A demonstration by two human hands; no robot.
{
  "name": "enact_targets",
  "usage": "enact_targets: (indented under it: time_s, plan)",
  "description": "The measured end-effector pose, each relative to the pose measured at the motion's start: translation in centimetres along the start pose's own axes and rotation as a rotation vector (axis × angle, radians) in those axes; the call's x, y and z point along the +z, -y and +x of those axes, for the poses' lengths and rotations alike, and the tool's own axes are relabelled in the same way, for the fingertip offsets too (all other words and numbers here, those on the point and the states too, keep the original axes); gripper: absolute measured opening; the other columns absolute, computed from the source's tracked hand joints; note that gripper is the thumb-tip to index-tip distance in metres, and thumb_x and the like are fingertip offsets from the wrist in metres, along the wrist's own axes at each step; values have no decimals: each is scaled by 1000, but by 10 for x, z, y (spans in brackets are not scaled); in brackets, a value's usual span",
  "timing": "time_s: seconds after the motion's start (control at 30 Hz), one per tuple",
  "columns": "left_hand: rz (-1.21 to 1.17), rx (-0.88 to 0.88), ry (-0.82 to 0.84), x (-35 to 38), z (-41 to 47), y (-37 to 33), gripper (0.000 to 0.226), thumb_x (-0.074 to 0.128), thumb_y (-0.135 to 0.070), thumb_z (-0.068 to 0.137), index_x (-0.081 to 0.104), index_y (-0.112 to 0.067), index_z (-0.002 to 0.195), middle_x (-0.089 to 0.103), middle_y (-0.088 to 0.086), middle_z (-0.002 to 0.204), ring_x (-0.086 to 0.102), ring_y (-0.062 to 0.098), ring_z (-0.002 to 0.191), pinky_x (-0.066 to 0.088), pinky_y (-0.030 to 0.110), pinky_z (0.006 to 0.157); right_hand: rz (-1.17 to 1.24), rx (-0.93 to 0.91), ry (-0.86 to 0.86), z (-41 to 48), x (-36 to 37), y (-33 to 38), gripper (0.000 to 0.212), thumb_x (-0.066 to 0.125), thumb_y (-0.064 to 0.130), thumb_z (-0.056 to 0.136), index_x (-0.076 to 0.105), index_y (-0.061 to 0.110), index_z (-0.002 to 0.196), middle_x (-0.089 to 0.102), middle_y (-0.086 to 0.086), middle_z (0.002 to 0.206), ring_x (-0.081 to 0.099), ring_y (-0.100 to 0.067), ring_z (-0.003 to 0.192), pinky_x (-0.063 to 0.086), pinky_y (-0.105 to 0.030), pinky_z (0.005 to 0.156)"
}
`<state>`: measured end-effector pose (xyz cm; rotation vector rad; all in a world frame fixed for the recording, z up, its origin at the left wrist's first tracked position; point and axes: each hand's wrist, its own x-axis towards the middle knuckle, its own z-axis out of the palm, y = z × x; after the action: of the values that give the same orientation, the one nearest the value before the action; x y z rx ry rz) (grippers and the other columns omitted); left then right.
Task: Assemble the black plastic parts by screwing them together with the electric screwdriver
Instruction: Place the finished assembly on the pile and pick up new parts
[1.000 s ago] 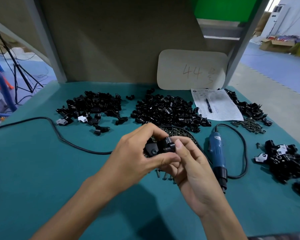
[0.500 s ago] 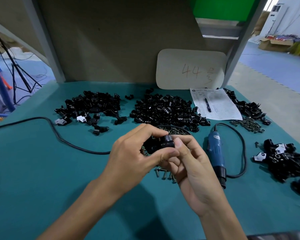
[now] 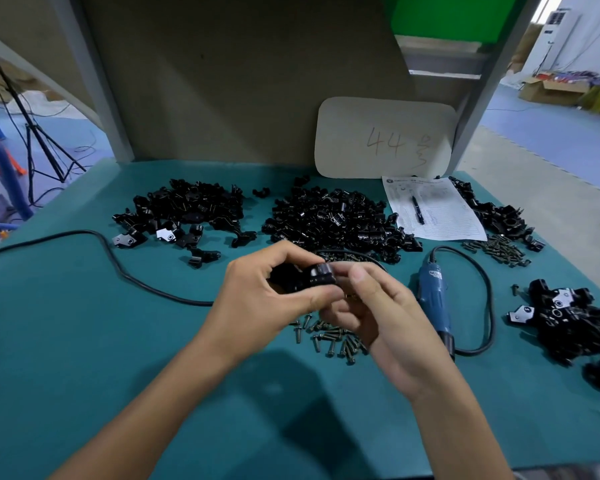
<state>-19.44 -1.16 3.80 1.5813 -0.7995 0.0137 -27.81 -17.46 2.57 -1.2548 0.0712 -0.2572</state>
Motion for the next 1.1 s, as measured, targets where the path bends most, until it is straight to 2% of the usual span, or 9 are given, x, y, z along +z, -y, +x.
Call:
enact_targets:
  time_s: [0.1,0.17,0.23,0.4,0.6,0.87,0.93,1.03,1.1]
  plan:
    - [-5,-119,-13,-5,2,14,31,89,-46,68,73,-31,90,74,-2,81,66,10,68,57,35,62,-799,6,-141,31,-31,-8,16,69,37,96,74,26,107,73,2,94,69,-17,84,57,-30,76]
    - [0,-166,-13,-7,2,22,30,88,-45,68,73,-31,89,73,-1,80,62,6,65,51,23,58,-1236,124,-25,45,-45,-24,19,69,41,96,69,30,112,68,9,95,64,-12,85,55,-33,79]
    - [-3,-191,-16,-9,2,29,30,87,-46,68,72,-30,88,72,-3,79,61,4,64,47,17,57,-1362,238,115,50,-49,-47,24,71,41,95,67,33,118,65,8,102,63,-15,93,55,-33,84]
    - [27,-211,-25,-11,1,38,31,87,-49,69,72,-31,89,73,-5,82,66,7,70,50,17,62,-1553,157,188,58,-50,-76,29,57,33,103,58,34,132,43,2,106,60,-30,106,52,-39,85]
    - [60,-207,-30,-12,1,42,37,86,-58,67,72,-33,91,74,-7,84,67,7,72,50,19,63,-1748,167,332,68,-32,-73,30,46,32,108,47,25,137,43,-8,122,54,-34,112,46,-41,86]
    - [81,-204,-36,-10,1,42,38,86,-58,66,72,-33,92,74,-9,84,67,7,73,50,18,65,-1780,-61,354,60,-34,-76,24,46,29,109,55,12,123,48,-9,119,51,-30,112,45,-40,85]
    - [77,-195,-34,-11,-1,40,36,87,-54,68,73,-33,92,74,-9,84,67,6,73,50,17,65,-1564,-93,221,60,-40,-69,24,49,31,108,62,15,120,51,-3,116,53,-22,105,44,-34,84]
    - [54,-189,-20,-12,-1,37,32,90,-47,69,73,-31,92,74,-7,84,66,7,71,51,19,64,-1138,-143,-68,53,-44,-44,4,65,35,98,69,35,98,59,11,99,58,-5,86,45,-19,74]
    - [41,-174,-19,-12,-1,36,32,89,-45,69,73,-30,91,74,-5,84,67,9,71,53,22,64,-738,-113,-148,44,-39,-27,4,71,29,92,73,32,90,68,7,87,64,-10,79,51,-22,73]
